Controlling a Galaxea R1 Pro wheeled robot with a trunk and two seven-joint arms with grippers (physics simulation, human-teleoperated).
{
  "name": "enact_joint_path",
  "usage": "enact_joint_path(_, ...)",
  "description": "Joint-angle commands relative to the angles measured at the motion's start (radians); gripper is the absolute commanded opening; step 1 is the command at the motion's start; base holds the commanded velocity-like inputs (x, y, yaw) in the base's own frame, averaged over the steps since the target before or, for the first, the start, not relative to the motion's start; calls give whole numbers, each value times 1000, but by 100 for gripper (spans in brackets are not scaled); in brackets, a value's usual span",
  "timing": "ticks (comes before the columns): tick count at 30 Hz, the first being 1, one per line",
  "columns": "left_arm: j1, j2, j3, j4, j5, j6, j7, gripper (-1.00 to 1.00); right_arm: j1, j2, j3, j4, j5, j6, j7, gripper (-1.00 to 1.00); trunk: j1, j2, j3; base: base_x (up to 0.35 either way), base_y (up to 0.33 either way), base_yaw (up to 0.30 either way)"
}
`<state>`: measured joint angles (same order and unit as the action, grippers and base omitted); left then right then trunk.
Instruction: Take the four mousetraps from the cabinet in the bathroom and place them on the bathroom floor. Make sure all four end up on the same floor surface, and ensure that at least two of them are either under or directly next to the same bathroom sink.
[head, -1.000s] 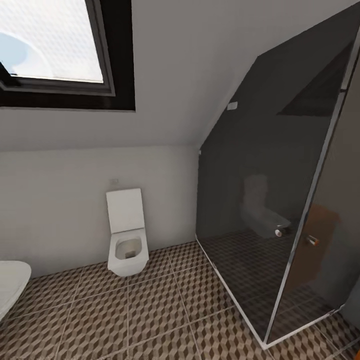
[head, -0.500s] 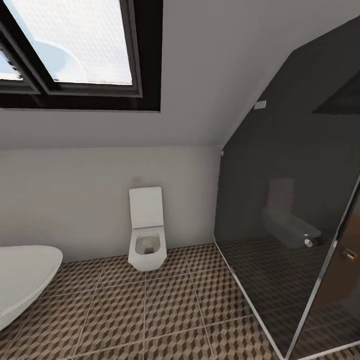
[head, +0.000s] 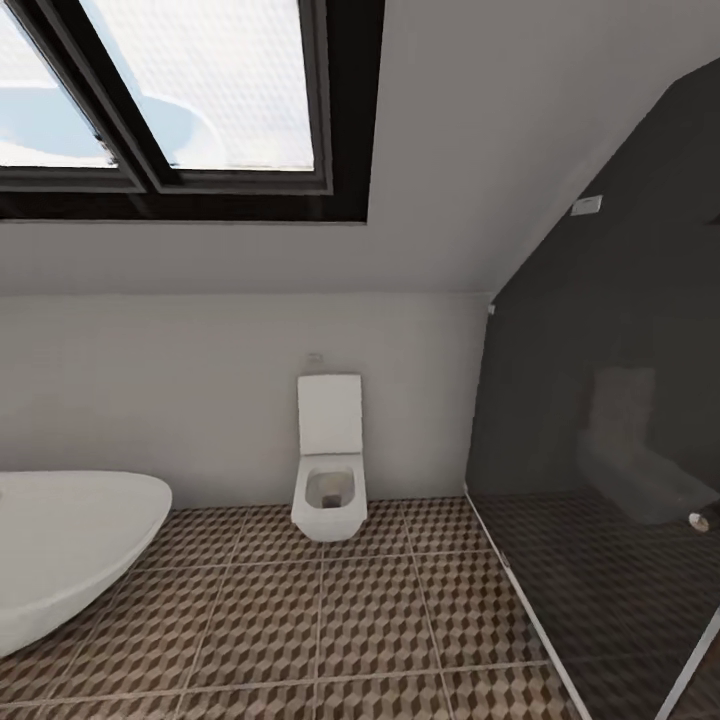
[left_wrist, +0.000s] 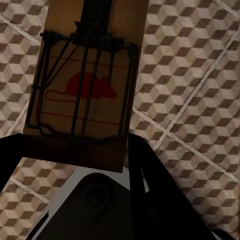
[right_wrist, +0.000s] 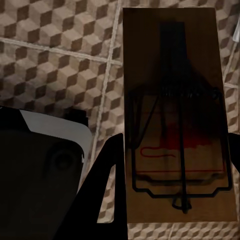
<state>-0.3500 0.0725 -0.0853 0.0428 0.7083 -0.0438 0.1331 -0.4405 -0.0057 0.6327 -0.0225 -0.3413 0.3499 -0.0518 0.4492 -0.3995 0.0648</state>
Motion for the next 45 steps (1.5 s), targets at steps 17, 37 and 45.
enact_joint_path(17, -1, -1, -8, 3, 3, -4, 2, -100, 0, -2, 4, -4, -17, 4, -2, -100, 1, -1, 0, 308, 108, -89)
enact_joint_path(37, -1, 0, -8, 3, 3, -4, 2, -100, 0, -1, 5, -1, -14, -62, -2, -100, 1, -1, 0, 82, 85, -12)
enact_joint_path(45, -1, 0, -8, 3, 3, -4, 2, -100, 0, 0, 6, -1, -13, -62, -2, -100, 1, -1, 0, 154, 0, 0)
